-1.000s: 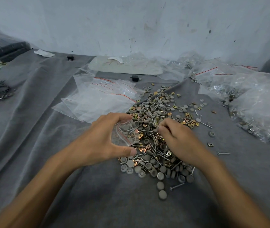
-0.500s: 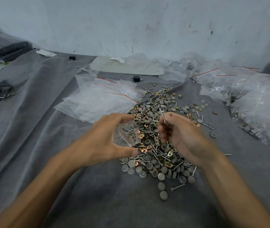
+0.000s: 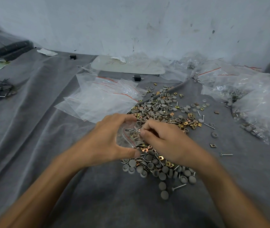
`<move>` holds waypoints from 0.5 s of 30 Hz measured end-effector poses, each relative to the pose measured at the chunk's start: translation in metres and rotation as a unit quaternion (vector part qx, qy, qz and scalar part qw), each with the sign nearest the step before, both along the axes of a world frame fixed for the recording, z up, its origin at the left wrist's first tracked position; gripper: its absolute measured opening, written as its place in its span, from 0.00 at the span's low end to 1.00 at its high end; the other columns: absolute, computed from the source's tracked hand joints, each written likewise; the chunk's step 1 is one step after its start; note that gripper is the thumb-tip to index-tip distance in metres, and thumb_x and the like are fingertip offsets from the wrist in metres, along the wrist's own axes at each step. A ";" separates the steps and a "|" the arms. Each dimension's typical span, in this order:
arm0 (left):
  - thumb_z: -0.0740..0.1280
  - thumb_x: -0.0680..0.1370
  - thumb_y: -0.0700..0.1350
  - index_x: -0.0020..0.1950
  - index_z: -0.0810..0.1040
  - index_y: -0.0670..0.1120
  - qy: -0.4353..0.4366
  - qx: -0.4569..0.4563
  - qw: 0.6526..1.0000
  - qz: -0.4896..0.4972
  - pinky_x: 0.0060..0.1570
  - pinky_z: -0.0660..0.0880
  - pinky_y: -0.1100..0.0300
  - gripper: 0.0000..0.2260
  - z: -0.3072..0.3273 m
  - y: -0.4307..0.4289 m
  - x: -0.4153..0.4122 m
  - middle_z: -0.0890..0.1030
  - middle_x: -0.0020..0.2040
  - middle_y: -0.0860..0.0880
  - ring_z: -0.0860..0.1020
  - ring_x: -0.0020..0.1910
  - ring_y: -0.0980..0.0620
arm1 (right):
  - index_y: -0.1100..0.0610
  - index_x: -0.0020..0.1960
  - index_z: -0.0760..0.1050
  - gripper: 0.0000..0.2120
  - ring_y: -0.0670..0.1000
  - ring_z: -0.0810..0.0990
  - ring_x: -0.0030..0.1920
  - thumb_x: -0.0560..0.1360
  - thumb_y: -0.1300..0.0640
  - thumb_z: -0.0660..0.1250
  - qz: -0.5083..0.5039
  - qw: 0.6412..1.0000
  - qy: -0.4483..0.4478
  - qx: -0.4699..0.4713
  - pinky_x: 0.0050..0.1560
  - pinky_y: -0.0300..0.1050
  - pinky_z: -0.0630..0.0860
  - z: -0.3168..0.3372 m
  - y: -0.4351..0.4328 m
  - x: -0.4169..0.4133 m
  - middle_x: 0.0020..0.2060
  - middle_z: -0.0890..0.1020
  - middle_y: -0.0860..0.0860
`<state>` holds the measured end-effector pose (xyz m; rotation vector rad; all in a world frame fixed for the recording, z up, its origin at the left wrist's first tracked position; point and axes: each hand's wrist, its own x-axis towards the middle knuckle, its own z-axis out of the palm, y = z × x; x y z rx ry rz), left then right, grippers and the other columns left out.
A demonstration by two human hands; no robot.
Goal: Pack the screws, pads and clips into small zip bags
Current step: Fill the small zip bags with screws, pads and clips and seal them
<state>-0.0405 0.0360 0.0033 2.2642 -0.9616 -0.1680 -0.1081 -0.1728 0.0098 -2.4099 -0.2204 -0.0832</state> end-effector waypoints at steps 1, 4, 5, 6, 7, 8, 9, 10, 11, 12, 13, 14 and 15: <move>0.75 0.63 0.68 0.72 0.66 0.63 0.004 0.002 1.000 0.001 0.70 0.67 0.53 0.40 0.000 -0.001 -0.001 0.70 0.67 0.64 0.65 0.68 0.64 | 0.47 0.44 0.72 0.09 0.45 0.75 0.36 0.83 0.49 0.61 0.006 1.000 0.000 -0.020 0.36 0.40 0.69 0.000 0.000 0.000 0.35 0.79 0.45; 0.78 0.65 0.64 0.72 0.66 0.63 -0.004 0.010 1.000 0.002 0.71 0.66 0.49 0.38 0.001 -0.003 -0.003 0.70 0.67 0.63 0.65 0.68 0.61 | 0.46 0.44 0.71 0.09 0.44 0.74 0.34 0.83 0.48 0.61 0.027 0.998 0.009 -0.050 0.34 0.39 0.68 0.002 0.002 -0.001 0.37 0.79 0.40; 0.78 0.66 0.64 0.72 0.66 0.62 -0.011 0.014 1.000 0.004 0.72 0.65 0.49 0.38 0.001 -0.004 -0.002 0.70 0.67 0.62 0.65 0.68 0.61 | 0.45 0.44 0.71 0.09 0.44 0.75 0.33 0.83 0.48 0.61 0.030 0.998 0.010 -0.049 0.34 0.39 0.69 0.003 0.002 -0.002 0.36 0.79 0.39; 0.79 0.66 0.63 0.73 0.66 0.62 -0.015 0.017 1.000 0.007 0.72 0.64 0.48 0.39 0.001 -0.004 -0.002 0.70 0.67 0.62 0.65 0.68 0.61 | 0.46 0.44 0.71 0.09 0.44 0.75 0.33 0.83 0.49 0.61 0.029 0.999 0.010 -0.045 0.35 0.38 0.69 0.004 0.002 -0.004 0.36 0.79 0.39; 0.79 0.65 0.64 0.73 0.66 0.61 -0.015 0.017 1.000 0.010 0.72 0.64 0.48 0.39 0.002 -0.004 -0.003 0.70 0.68 0.62 0.65 0.68 0.61 | 0.46 0.44 0.71 0.09 0.44 0.75 0.33 0.83 0.49 0.61 0.027 0.999 0.009 -0.039 0.35 0.38 0.70 0.004 0.001 -0.005 0.36 0.79 0.40; 0.78 0.65 0.65 0.73 0.66 0.61 -0.014 0.015 1.000 0.010 0.72 0.64 0.49 0.40 0.002 -0.004 -0.003 0.71 0.68 0.62 0.65 0.68 0.61 | 0.46 0.44 0.72 0.09 0.44 0.75 0.34 0.83 0.49 0.61 0.024 0.999 0.009 -0.036 0.35 0.37 0.70 0.005 0.000 -0.005 0.36 0.79 0.41; 0.79 0.65 0.64 0.73 0.66 0.61 -0.012 0.014 1.000 0.009 0.72 0.64 0.49 0.39 0.002 -0.004 -0.003 0.71 0.68 0.62 0.65 0.68 0.61 | 0.47 0.44 0.72 0.09 0.44 0.75 0.34 0.82 0.49 0.62 0.023 0.999 0.007 -0.037 0.35 0.37 0.69 0.006 -0.001 -0.004 0.35 0.79 0.43; 0.79 0.66 0.63 0.73 0.66 0.61 -0.012 0.014 1.000 0.008 0.72 0.64 0.49 0.39 0.002 -0.005 -0.004 0.71 0.67 0.62 0.65 0.68 0.60 | 0.47 0.44 0.73 0.08 0.43 0.75 0.34 0.82 0.49 0.62 0.022 0.999 0.005 -0.046 0.35 0.38 0.69 0.007 0.000 -0.003 0.34 0.79 0.44; 0.79 0.66 0.61 0.72 0.66 0.61 -0.013 0.014 1.000 0.008 0.72 0.64 0.49 0.38 0.002 -0.006 -0.004 0.71 0.67 0.62 0.65 0.68 0.60 | 0.47 0.44 0.73 0.08 0.43 0.75 0.35 0.82 0.49 0.62 0.024 0.998 0.003 -0.063 0.35 0.38 0.68 0.008 0.002 -0.002 0.33 0.78 0.44; 0.79 0.66 0.61 0.72 0.67 0.61 -0.014 0.015 1.000 0.009 0.72 0.64 0.50 0.38 0.002 -0.007 -0.005 0.71 0.67 0.62 0.66 0.69 0.59 | 0.47 0.45 0.73 0.08 0.43 0.74 0.36 0.82 0.49 0.62 0.026 0.996 -0.001 -0.084 0.37 0.41 0.68 0.008 0.006 -0.001 0.34 0.77 0.44; 0.80 0.66 0.60 0.72 0.67 0.60 -0.014 0.017 1.000 0.010 0.71 0.64 0.50 0.38 0.001 -0.007 -0.005 0.71 0.67 0.61 0.66 0.69 0.59 | 0.48 0.46 0.73 0.07 0.43 0.75 0.38 0.82 0.49 0.62 0.028 0.994 -0.007 -0.104 0.41 0.44 0.69 0.008 0.010 -0.001 0.37 0.78 0.43; 0.80 0.66 0.60 0.72 0.67 0.60 -0.014 0.020 1.000 0.011 0.71 0.65 0.50 0.38 0.001 -0.008 -0.005 0.71 0.67 0.61 0.66 0.68 0.59 | 0.48 0.47 0.74 0.06 0.44 0.75 0.41 0.82 0.50 0.62 0.027 0.993 -0.014 -0.116 0.45 0.48 0.71 0.008 0.013 0.000 0.41 0.79 0.44; 0.79 0.65 0.61 0.72 0.67 0.60 -0.013 0.021 1.000 0.011 0.71 0.65 0.50 0.38 0.001 -0.008 -0.005 0.71 0.67 0.61 0.66 0.68 0.59 | 0.49 0.49 0.76 0.06 0.46 0.76 0.45 0.82 0.50 0.63 0.023 0.993 -0.022 -0.117 0.49 0.50 0.72 0.007 0.016 0.000 0.44 0.79 0.45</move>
